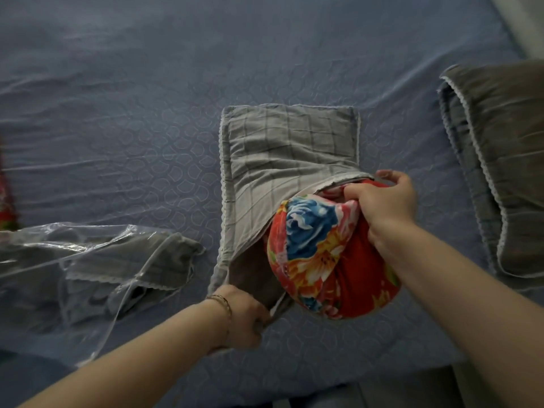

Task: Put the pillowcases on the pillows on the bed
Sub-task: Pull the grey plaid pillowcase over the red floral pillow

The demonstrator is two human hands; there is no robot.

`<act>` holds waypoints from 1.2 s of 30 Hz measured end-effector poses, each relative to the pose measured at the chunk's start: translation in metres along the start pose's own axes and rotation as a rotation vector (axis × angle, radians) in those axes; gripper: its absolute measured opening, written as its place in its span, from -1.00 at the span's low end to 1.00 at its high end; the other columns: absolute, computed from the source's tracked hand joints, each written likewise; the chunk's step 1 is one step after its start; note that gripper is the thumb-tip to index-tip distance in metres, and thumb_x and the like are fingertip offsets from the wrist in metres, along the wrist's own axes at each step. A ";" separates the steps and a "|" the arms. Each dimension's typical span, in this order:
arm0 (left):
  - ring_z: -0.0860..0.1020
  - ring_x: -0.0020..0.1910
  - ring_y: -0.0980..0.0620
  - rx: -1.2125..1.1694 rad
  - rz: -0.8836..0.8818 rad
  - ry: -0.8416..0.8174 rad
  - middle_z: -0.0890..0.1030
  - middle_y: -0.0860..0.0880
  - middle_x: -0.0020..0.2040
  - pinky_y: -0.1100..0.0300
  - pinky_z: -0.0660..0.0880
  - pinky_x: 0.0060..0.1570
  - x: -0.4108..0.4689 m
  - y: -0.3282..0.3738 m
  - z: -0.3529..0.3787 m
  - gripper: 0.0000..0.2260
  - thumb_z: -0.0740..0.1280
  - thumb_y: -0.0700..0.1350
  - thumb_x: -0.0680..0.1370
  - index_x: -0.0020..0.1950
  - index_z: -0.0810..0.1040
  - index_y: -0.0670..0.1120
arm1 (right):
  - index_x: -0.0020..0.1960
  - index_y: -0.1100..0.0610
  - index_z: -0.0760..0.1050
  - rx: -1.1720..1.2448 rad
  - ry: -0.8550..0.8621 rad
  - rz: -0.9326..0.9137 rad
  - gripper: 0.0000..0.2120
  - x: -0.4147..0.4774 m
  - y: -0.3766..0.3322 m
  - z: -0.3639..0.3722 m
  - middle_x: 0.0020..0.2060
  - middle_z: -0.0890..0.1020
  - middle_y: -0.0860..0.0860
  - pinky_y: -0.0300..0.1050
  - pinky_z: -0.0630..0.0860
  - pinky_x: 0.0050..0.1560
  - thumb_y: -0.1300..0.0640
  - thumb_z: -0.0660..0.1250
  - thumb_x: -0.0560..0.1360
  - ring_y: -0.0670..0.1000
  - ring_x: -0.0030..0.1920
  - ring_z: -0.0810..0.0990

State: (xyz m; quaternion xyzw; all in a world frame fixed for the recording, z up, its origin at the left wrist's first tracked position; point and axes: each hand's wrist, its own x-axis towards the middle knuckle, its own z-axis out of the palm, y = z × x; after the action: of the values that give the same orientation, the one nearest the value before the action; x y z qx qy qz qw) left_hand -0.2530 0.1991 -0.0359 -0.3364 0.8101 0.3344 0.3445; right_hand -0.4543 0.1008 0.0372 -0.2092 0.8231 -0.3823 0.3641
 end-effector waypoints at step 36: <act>0.40 0.02 0.04 0.057 0.138 0.778 0.57 0.17 -0.06 0.16 0.51 -0.10 -0.023 -0.084 0.081 -0.73 0.44 -0.06 0.31 -0.09 0.42 0.12 | 0.45 0.10 0.14 -1.171 -0.678 -0.441 -0.19 -0.084 0.136 0.056 0.24 0.33 0.14 -0.06 0.27 0.29 -0.33 0.26 0.38 0.14 0.28 0.28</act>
State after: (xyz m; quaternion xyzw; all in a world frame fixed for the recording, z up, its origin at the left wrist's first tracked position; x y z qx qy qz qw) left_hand -0.1488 0.2225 -0.0880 -0.3731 0.9099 0.1815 -0.0021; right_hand -0.3669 0.2105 -0.0570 -0.6394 0.6733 0.1443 0.3421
